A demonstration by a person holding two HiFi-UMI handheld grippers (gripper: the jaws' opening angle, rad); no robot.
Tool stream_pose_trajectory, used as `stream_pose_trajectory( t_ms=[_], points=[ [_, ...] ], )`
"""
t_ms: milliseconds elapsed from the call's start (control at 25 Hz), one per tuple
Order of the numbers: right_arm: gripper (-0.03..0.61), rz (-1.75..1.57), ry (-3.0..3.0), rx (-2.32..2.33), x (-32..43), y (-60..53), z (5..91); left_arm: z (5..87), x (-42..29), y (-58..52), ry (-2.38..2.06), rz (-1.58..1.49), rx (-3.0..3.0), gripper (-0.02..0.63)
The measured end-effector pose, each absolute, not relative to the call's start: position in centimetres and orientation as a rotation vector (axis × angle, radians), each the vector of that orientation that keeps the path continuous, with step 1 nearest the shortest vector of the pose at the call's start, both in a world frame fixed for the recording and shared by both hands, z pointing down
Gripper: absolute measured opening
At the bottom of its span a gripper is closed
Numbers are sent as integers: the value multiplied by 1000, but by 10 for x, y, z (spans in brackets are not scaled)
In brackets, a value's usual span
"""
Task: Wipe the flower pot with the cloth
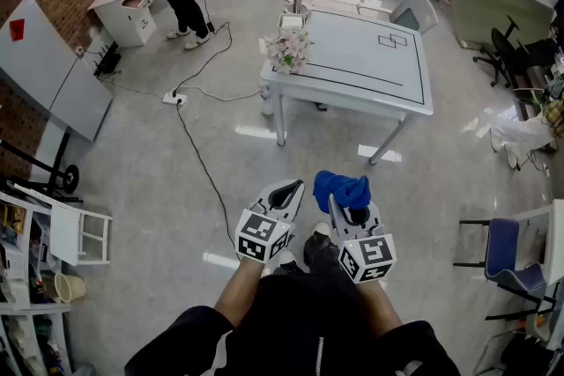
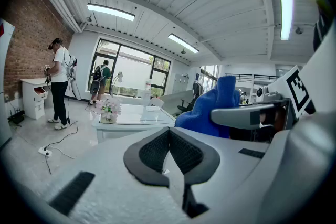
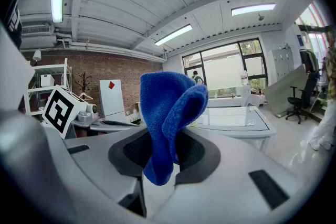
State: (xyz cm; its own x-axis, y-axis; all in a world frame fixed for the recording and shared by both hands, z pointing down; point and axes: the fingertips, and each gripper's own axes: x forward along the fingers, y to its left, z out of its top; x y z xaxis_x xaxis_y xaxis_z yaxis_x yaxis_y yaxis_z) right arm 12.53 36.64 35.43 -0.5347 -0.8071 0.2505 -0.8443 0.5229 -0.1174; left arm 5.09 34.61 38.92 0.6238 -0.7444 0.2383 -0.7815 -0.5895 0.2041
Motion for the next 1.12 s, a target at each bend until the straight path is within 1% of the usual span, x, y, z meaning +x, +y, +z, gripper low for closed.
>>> stream_pose_trajectory(
  t_ms=[680,880,1120],
  points=[
    [103,381,-2578,1447,125,363,361,400,54,338,-1179,178,2550,8],
    [101,450,-2568,1422,119,327,381,420,43,310,-1196,208,2499,8],
    [102,500,-2592,1378,109,240,393,437,21,239,-1258,249,2428,8]
  ],
)
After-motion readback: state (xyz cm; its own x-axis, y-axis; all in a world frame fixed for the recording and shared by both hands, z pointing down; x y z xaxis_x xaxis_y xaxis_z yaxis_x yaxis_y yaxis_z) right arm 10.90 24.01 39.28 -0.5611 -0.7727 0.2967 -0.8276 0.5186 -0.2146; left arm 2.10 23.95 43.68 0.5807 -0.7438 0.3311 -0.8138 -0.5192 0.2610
